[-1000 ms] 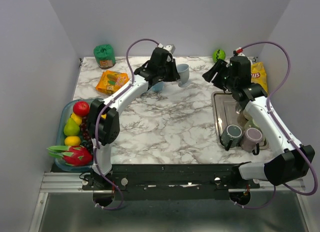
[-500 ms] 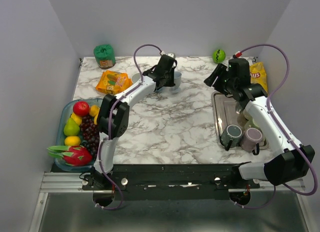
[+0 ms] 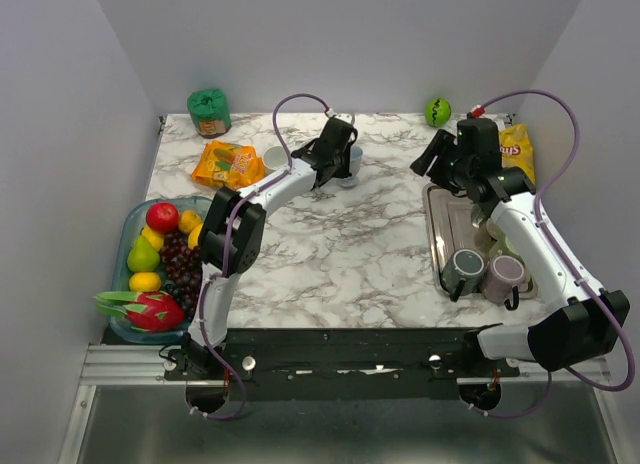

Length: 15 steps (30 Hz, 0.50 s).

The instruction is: Turn the mug right side up

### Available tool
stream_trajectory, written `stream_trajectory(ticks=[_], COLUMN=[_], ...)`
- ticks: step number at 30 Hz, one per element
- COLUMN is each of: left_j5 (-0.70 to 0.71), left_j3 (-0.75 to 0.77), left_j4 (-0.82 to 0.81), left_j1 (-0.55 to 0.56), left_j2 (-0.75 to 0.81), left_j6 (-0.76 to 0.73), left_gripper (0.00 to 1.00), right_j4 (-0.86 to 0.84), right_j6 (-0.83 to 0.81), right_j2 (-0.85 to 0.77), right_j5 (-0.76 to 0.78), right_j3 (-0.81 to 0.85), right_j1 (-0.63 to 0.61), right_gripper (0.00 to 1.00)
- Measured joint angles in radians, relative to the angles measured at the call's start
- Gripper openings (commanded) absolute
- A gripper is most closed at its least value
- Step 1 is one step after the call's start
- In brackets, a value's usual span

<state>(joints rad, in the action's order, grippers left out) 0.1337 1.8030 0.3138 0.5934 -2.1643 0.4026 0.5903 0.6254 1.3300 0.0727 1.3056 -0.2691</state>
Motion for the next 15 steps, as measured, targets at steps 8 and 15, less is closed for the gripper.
stream_trajectory(ticks=[8, 15], left_j5=[0.008, 0.006], left_j3=[-0.040, -0.093], left_j4=[-0.050, -0.071], left_j1=[0.003, 0.005], left_j2=[0.000, 0.000], left_j6=[-0.019, -0.022], left_gripper=[0.48, 0.58], right_j4=[0.062, 0.192], right_j6=[0.000, 0.001], right_j2=[-0.001, 0.002], right_j5=[0.023, 0.023], right_j3=[-0.010, -0.018], right_j1=[0.001, 0.026], right_gripper=[0.72, 0.75])
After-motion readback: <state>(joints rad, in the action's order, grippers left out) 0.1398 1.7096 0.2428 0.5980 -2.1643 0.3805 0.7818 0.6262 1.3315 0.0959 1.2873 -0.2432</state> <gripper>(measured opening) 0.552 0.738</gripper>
